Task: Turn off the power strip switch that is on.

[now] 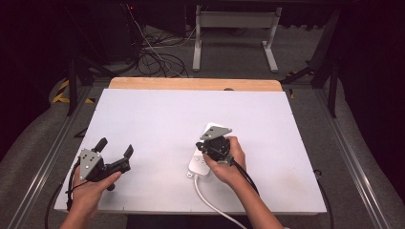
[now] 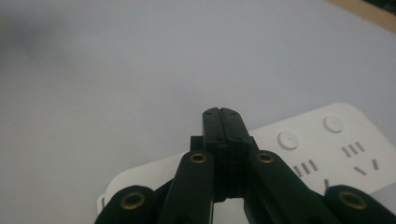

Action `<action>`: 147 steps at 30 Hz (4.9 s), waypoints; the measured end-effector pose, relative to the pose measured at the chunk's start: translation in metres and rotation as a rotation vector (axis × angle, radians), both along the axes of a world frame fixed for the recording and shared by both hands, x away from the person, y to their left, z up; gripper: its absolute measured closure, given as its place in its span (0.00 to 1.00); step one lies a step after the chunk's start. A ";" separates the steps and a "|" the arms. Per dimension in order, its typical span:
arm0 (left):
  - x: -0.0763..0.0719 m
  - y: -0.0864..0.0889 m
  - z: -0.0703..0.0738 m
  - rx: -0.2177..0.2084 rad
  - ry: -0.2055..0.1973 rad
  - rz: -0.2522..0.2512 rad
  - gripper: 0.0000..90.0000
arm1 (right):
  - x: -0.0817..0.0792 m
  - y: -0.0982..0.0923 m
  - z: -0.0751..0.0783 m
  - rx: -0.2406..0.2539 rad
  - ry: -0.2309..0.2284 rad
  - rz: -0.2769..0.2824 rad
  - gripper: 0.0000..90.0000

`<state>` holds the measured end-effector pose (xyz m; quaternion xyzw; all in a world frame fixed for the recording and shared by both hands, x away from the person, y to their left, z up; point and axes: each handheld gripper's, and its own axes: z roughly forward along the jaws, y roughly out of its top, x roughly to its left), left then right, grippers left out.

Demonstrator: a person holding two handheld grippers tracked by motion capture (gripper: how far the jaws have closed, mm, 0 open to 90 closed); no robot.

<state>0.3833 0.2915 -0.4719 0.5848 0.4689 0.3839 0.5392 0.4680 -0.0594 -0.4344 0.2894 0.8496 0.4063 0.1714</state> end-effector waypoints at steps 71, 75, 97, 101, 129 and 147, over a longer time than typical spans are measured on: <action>0.001 0.001 0.002 -0.005 -0.005 0.003 0.07 | -0.027 -0.209 -0.006 0.502 -0.282 -0.090 0.08; 0.001 0.000 0.001 -0.003 -0.006 0.003 0.07 | -0.029 -0.210 -0.004 0.518 -0.321 -0.061 0.07; 0.001 0.000 0.001 -0.005 -0.006 0.002 0.07 | -0.028 -0.211 -0.006 0.507 -0.343 -0.058 0.07; 0.001 0.000 0.001 -0.003 -0.006 0.001 0.07 | -0.028 -0.210 -0.006 0.502 -0.338 -0.060 0.07; -0.002 0.002 0.002 -0.004 -0.008 0.006 0.07 | -0.025 -0.207 -0.011 0.482 -0.307 -0.078 0.07; -0.001 0.002 0.002 0.000 -0.006 0.002 0.07 | -0.025 -0.207 -0.012 0.471 -0.303 -0.079 0.07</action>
